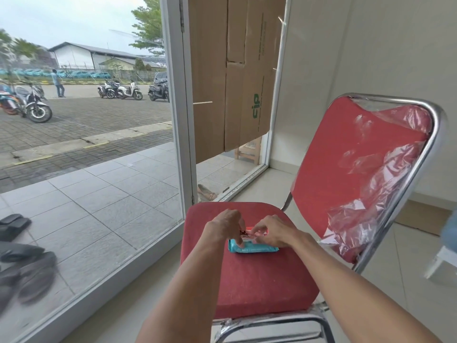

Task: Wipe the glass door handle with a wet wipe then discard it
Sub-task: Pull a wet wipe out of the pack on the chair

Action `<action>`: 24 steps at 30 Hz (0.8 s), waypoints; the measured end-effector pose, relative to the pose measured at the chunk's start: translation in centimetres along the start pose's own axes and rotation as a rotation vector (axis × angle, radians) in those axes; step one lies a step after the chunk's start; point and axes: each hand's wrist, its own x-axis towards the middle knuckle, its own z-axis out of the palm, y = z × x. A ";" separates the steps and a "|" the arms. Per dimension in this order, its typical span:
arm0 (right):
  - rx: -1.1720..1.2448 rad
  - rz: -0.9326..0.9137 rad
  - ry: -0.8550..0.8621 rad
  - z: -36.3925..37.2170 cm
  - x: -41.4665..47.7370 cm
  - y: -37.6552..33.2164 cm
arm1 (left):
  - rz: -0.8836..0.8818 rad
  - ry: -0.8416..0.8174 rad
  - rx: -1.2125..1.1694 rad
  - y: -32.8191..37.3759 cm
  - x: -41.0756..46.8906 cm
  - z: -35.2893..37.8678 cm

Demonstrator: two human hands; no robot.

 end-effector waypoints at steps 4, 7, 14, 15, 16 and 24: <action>0.136 0.007 0.107 -1.0 0.7 0.2 | -0.017 0.019 -0.035 -0.6 0.3 0.0; 0.151 0.073 0.231 -1.1 1.3 0.3 | -0.049 0.019 -0.068 -0.8 0.5 0.2; 0.196 0.238 0.426 1.1 2.0 0.0 | -0.023 0.000 -0.006 -0.8 0.6 0.1; 0.191 0.242 0.390 1.4 2.1 0.1 | -0.021 -0.003 0.006 -0.8 0.6 0.1; 0.190 0.233 0.343 1.6 2.2 0.2 | -0.021 -0.004 0.011 -0.7 0.6 0.1; 0.206 0.179 0.085 0.1 1.7 1.0 | -0.025 -0.003 0.016 -0.3 0.2 0.3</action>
